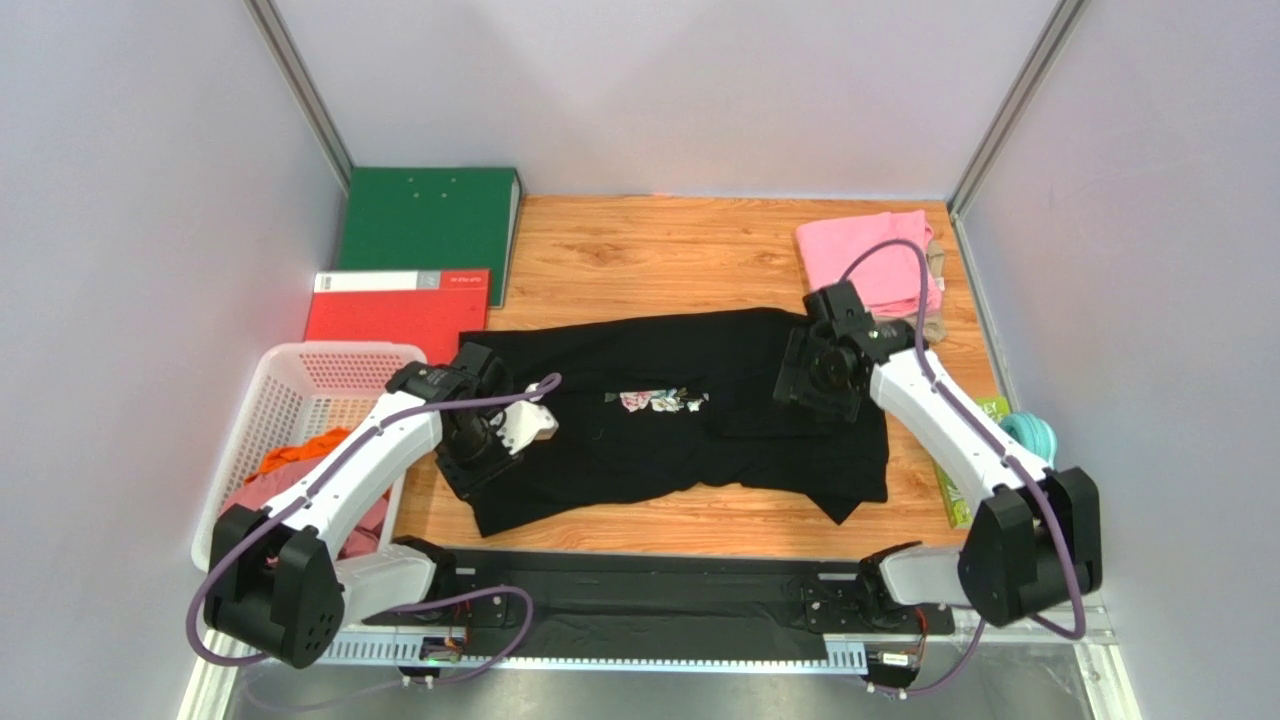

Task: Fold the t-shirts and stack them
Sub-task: Grap the side of the flattened tshirt closest away from the robot with both arms

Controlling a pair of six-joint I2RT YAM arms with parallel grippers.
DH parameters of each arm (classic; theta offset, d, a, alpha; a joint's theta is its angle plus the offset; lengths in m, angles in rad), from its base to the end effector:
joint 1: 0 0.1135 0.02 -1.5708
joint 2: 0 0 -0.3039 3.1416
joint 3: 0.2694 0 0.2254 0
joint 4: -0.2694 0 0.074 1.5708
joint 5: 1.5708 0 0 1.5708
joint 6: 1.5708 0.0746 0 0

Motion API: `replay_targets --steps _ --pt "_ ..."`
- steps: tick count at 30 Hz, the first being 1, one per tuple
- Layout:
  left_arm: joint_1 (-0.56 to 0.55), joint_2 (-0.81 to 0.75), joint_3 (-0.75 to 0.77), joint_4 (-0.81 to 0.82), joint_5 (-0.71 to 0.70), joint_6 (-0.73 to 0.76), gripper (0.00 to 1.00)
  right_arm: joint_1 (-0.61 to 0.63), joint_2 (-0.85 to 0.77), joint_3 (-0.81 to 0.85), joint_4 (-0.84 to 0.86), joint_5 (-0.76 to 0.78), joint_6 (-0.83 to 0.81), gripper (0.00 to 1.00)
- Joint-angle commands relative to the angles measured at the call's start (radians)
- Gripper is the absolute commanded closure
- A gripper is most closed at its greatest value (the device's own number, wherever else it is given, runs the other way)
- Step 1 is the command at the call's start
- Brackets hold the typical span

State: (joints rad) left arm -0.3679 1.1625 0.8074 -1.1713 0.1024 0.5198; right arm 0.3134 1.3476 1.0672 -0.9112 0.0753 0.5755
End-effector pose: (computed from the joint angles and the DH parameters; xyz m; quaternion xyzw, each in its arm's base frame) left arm 0.1190 -0.0540 0.2251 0.4298 0.9012 -0.0493 0.0260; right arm 0.2234 0.0665 0.2695 0.1353 0.9720 0.0476 0.1859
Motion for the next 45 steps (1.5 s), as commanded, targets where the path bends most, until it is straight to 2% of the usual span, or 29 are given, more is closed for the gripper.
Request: replay_targets --steps 1,9,14,21,29,36,42,45 --pt "-0.002 0.028 0.0 0.032 0.003 0.013 0.64 0.048 -0.134 -0.134 -0.031 -0.009 0.121 0.34" --pt "-0.005 0.112 0.018 0.145 -0.085 0.049 0.64 0.116 -0.294 -0.26 -0.187 0.015 0.233 0.34" --pt "-0.008 0.181 0.016 0.168 -0.056 0.04 0.64 0.141 -0.334 -0.32 -0.209 0.012 0.256 0.34" --pt "-0.037 0.201 0.007 0.185 -0.046 0.029 0.64 0.153 -0.306 -0.385 -0.195 0.032 0.253 0.33" --pt "-0.068 0.233 -0.023 0.19 -0.069 0.042 0.61 0.156 -0.225 -0.337 -0.138 0.052 0.251 0.34" --pt "-0.068 0.145 -0.065 0.11 -0.05 0.081 0.56 0.154 -0.13 -0.303 -0.092 0.073 0.228 0.33" --pt "-0.068 0.132 -0.129 0.143 -0.073 0.06 0.54 0.153 -0.09 -0.276 -0.083 0.101 0.205 0.29" --pt "-0.068 0.131 -0.129 0.157 -0.098 0.045 0.5 0.148 -0.081 -0.277 -0.074 0.103 0.204 0.28"
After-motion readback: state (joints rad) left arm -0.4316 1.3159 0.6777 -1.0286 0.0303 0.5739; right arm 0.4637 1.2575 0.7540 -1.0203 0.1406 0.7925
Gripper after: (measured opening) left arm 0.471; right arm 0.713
